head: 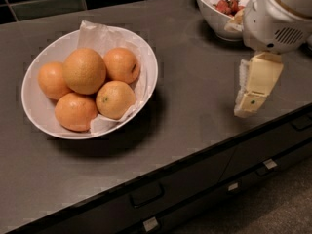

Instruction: Pick orange from white bowl

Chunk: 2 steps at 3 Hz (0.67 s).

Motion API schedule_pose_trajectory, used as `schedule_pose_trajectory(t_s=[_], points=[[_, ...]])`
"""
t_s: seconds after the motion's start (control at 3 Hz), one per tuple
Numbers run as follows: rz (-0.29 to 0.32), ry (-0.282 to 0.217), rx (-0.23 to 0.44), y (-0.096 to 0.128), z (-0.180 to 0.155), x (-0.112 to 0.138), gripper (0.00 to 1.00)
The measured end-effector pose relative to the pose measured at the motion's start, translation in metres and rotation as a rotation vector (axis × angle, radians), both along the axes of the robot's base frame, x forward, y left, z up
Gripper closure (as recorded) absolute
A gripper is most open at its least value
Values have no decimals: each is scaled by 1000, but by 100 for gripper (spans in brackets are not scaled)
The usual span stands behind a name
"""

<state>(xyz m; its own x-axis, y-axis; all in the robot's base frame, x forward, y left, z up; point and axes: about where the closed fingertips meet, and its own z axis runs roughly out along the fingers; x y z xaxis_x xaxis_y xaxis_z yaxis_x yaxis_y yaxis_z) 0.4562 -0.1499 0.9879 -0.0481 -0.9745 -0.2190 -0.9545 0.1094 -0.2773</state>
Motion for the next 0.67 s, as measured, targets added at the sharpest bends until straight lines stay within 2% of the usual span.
schedule_pose_trajectory(t_s=[0.33, 0.67], points=[[135, -27, 5, 52, 13, 2, 0], [337, -11, 6, 112, 24, -14, 0]])
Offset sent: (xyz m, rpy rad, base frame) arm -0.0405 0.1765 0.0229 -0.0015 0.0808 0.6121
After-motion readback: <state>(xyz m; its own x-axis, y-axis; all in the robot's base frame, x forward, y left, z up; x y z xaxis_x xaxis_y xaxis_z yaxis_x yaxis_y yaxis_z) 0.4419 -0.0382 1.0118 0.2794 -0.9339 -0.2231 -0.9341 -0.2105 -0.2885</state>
